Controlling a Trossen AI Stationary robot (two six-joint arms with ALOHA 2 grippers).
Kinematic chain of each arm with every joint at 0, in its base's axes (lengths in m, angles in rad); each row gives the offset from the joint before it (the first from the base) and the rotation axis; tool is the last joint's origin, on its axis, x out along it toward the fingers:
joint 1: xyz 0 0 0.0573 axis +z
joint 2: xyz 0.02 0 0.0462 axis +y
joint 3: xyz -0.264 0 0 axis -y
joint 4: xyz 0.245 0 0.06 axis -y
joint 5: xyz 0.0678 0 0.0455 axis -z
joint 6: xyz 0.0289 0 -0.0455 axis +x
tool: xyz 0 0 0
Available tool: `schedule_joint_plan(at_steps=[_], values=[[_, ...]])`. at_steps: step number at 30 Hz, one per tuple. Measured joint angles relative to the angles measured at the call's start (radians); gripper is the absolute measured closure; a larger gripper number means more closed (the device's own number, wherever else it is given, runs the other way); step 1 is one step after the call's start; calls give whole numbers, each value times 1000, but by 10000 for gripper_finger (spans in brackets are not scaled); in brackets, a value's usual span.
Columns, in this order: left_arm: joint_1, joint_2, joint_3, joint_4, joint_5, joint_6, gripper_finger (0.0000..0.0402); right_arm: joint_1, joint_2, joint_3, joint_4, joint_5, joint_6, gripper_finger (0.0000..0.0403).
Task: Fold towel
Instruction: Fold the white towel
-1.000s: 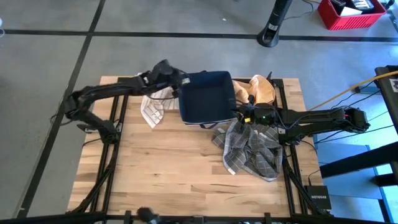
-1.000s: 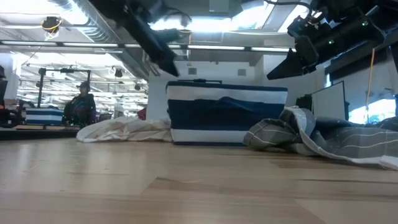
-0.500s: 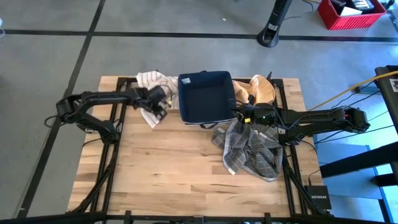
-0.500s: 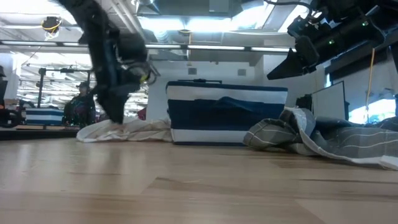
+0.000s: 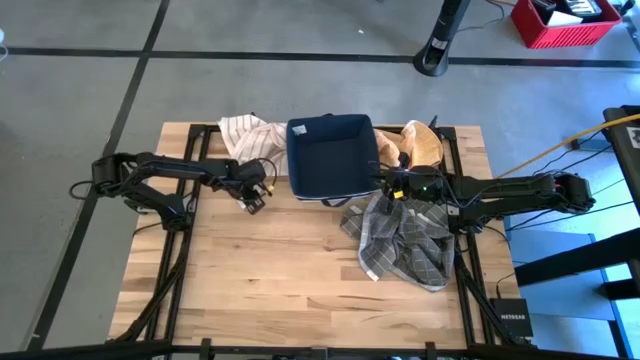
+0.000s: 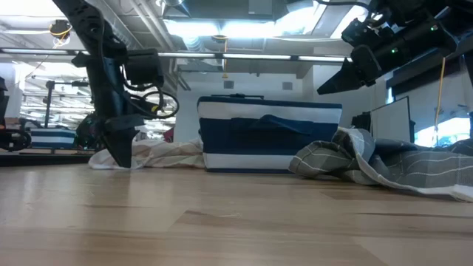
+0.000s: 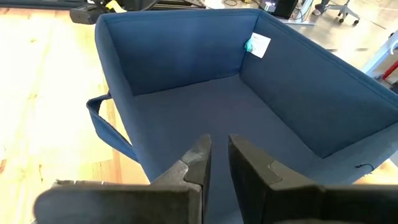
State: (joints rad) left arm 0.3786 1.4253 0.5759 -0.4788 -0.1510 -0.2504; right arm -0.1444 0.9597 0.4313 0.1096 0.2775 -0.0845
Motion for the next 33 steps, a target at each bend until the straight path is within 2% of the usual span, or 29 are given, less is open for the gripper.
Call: schedule_joint_plan(at_steps=[2, 6, 7, 14, 18, 21, 23, 28, 33], values=[[-3, 2, -4, 1, 6, 0, 285, 0, 1, 0, -2, 0, 0, 343], [-41, -12, -7, -9, 7, 17, 379, 0, 6, 0, 0, 0, -19, 343], [-58, -17, -6, -36, 4, 17, 389, 0, 5, 0, 3, 0, -29, 343], [-293, -116, 90, -419, 18, -147, 400, 83, -30, 48, -4, 8, -105, 343], [-472, -204, 176, -519, 25, -274, 401, 153, -30, 98, 0, -24, -105, 343], [-596, -264, 252, -507, 28, -361, 401, 213, -8, 120, 25, -87, -86, 343], [-653, -289, 262, -479, -17, -400, 401, 250, 15, 120, 20, -98, -53, 343], [-687, -303, 217, -404, -310, -452, 399, 298, 96, 120, 11, -21, -26, 343], [-587, -268, 152, -389, -347, -557, 354, 302, 179, 120, 10, 46, -26, 343]])
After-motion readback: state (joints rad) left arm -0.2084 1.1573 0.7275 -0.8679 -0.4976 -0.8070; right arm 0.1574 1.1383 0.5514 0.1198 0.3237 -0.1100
